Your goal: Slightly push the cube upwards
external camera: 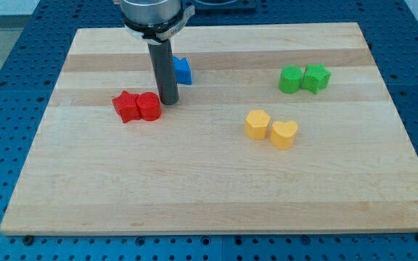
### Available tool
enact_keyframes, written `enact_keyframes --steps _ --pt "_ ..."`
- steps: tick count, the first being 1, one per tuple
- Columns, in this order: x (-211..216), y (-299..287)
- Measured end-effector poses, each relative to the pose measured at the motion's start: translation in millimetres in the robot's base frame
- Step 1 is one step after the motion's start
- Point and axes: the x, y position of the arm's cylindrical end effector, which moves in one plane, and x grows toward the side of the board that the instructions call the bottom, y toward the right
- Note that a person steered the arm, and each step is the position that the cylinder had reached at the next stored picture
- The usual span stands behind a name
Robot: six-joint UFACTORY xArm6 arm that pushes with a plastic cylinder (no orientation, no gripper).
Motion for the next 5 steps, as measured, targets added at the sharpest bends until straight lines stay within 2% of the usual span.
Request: enact_keyframes --steps 1,4,5 --pt "-12.3 1.4" --pt "-13.3 1.4" --pt "-47.7 -10.2"
